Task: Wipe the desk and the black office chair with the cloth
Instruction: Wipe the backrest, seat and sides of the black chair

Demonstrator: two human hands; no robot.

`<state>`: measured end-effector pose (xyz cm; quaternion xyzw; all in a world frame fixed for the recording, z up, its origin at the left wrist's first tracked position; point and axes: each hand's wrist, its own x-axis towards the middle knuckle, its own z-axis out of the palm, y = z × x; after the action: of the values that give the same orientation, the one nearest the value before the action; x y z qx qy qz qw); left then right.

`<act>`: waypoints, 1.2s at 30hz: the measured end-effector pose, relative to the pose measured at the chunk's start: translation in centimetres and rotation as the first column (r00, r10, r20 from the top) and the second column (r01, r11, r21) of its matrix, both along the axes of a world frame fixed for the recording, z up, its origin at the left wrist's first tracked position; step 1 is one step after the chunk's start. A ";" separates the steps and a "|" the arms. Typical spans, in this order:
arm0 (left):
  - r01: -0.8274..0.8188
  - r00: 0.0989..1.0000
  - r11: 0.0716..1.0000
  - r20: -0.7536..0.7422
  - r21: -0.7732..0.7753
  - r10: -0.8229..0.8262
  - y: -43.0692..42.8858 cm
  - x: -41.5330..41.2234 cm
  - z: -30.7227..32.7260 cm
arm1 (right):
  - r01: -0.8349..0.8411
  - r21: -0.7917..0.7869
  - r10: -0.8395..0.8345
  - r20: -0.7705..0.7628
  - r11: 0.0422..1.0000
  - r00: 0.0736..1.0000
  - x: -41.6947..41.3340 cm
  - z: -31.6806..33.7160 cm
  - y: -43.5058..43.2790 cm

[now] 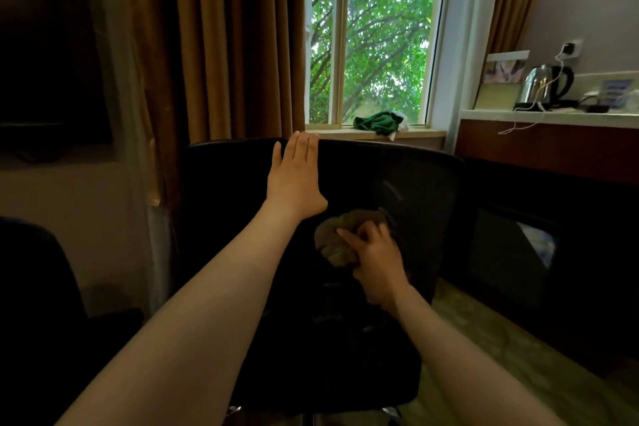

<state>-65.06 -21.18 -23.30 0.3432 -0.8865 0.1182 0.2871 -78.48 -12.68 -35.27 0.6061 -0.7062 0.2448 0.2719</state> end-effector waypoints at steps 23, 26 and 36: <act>-0.198 0.955 0.980 0.227 -0.002 0.194 2.3 -0.3 2.1 | 0.146 -0.218 -0.084 0.268 0.965 0.960 -3.9 2.6 5.2; -0.129 0.966 0.982 0.206 -0.136 0.155 3.7 -1.9 1.5 | 0.168 -0.571 0.037 0.328 0.803 0.944 -4.3 7.2 6.3; 0.040 0.952 0.995 0.306 -0.096 -0.009 5.3 -8.1 0.7 | 0.323 -0.282 -0.225 0.330 0.904 0.917 -7.1 4.9 3.2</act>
<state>-73.17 -15.86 -22.65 0.2948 -0.9173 0.2108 0.1652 -85.61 -9.48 -30.36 0.4030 -0.7659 0.4048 0.2951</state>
